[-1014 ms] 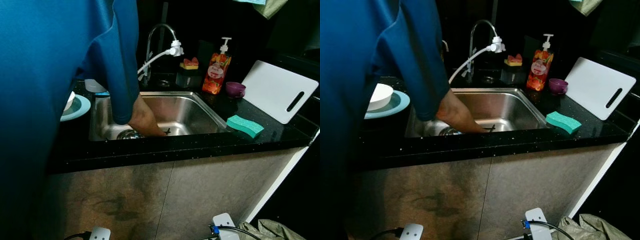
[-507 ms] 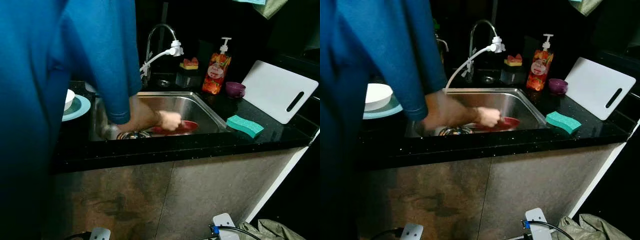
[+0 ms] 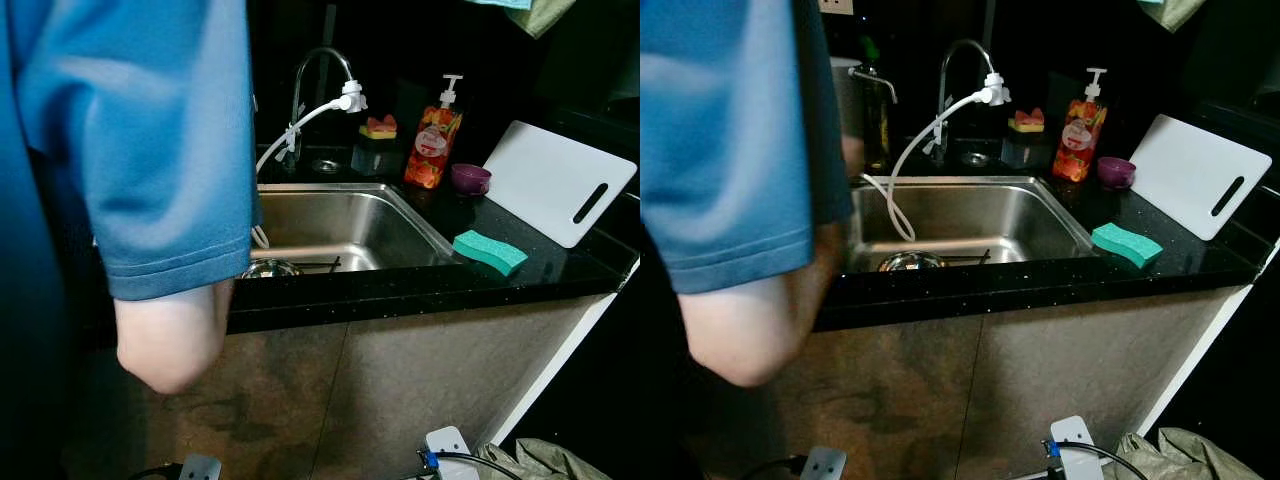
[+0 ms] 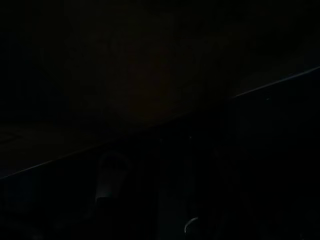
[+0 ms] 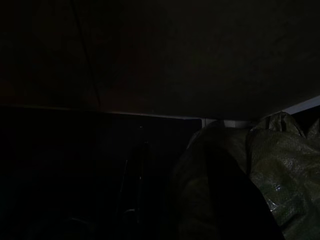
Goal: Kitchen organization
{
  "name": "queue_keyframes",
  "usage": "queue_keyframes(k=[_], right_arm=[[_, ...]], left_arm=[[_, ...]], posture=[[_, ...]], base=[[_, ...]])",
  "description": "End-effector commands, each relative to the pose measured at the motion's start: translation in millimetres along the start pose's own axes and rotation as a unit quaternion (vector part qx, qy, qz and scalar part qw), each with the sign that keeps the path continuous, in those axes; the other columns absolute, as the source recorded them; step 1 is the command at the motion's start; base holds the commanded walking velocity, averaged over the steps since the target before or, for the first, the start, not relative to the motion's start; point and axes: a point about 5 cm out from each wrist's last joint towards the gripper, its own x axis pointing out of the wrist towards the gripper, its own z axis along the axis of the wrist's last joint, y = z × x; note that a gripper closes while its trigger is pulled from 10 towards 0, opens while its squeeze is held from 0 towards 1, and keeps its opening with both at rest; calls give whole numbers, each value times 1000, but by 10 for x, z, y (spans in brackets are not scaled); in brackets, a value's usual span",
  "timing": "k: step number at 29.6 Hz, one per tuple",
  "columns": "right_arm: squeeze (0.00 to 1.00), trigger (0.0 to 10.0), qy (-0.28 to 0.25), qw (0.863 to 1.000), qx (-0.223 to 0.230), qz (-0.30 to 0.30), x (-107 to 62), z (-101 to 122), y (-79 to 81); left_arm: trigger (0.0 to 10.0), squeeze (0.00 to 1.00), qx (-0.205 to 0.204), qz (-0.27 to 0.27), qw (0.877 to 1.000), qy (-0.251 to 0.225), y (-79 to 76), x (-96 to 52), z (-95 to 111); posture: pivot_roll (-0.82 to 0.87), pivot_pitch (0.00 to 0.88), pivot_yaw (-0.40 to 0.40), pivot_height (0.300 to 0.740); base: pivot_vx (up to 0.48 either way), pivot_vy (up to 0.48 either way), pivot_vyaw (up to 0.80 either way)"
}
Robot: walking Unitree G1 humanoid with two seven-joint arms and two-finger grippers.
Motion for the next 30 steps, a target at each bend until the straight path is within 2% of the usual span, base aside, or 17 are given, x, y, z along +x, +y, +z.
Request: queue_keyframes(k=[1, 30], right_arm=[[0, 10000, 10, 1000, 4, -6, -24, -61, -24], [0, 10000, 10, 1000, 5, -7, -24, -56, -41]], left_arm=[[10000, 0, 0, -3, 1000, 4, -27, -15, -30], [10000, 0, -2, -2, 1000, 22, -22, -32, -104]], posture=[[-26, 63, -123, 740], [-27, 72, -127, 740]], base=[[0, 0, 0], [0, 0, 0]])
